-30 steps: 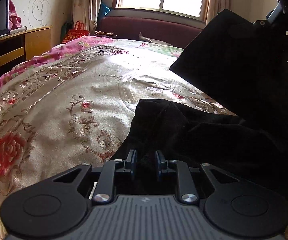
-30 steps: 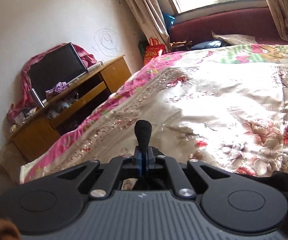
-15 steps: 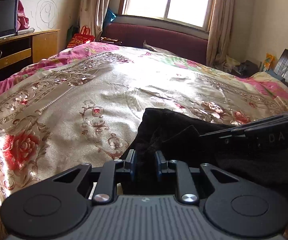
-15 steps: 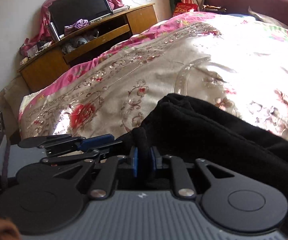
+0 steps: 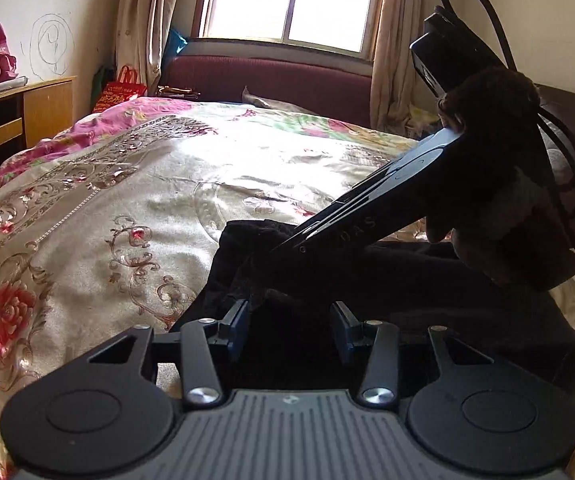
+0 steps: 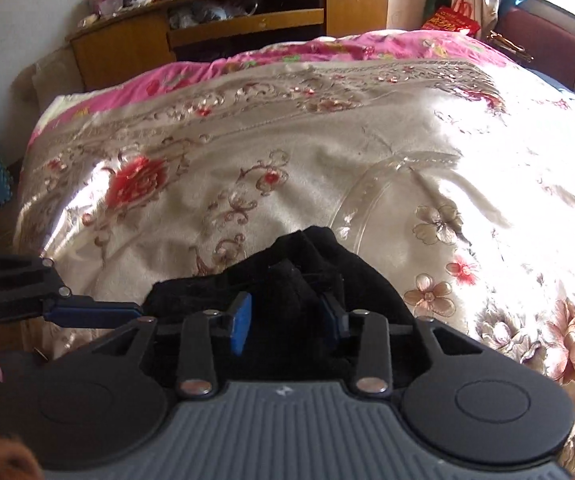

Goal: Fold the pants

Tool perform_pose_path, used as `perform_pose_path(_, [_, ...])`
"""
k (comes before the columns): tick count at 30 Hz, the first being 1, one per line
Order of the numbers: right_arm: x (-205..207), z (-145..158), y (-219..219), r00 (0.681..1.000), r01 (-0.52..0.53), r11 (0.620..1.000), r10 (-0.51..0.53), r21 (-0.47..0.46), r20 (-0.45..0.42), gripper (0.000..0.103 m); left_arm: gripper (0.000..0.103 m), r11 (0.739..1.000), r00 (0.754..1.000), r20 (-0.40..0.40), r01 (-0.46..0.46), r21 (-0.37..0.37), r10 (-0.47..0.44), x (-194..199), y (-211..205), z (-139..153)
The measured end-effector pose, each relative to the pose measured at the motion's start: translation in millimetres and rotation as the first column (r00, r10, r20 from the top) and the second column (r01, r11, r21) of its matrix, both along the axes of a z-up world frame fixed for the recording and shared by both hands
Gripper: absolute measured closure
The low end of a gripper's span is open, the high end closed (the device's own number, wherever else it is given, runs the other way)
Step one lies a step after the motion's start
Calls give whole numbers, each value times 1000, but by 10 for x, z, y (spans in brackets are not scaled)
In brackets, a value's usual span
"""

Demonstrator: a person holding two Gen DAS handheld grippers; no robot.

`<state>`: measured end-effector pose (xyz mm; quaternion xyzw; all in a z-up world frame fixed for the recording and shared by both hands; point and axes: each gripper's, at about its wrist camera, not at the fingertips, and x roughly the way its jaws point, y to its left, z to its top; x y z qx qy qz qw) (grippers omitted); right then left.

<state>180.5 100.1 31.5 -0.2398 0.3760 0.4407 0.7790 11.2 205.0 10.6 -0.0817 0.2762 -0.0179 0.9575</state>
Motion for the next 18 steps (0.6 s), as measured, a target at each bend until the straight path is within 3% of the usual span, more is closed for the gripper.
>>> perform_pose_path(1, [9,-12,-5,1000,10,1000,-10,-12,5,71,46,1000,1000,-9,0,4,0,28,1,-19])
perform_pose_path(2, [19,-5,-13,1000,23,1000,-23,-12,-1,94,46,1000,1000,-16,-4,13,4,58,5,-40])
perform_pose_path(3, [55,23,-48,999,46,999,-46,10,-19,99,47,1000,1000,-18,-5,24,6,78,8,-48])
perform_pose_path(7, [183,74,-174,990,141,987,-137,84,-43,100,66,998,999,16,-30,52,29,154,69,6])
perform_pose_path(12, [283,1,-287,971,234,958,-223,164,-85,98,65,997,997,-28,-67,25,68,284,207,-72])
perform_pose_path(15, [310,-140,-204,978,195,975,-186,102,-94,91,65,997,998,-10,-60,42,60,251,166,-50])
perform_pose_path(17, [346,-149,-195,978,180,978,-166,110,-128,90,52,999,999,13,-37,30,37,216,150,-3])
perform_pose_path(18, [389,-158,-192,974,174,979,-155,108,-162,90,36,999,1000,12,-27,24,27,232,141,1])
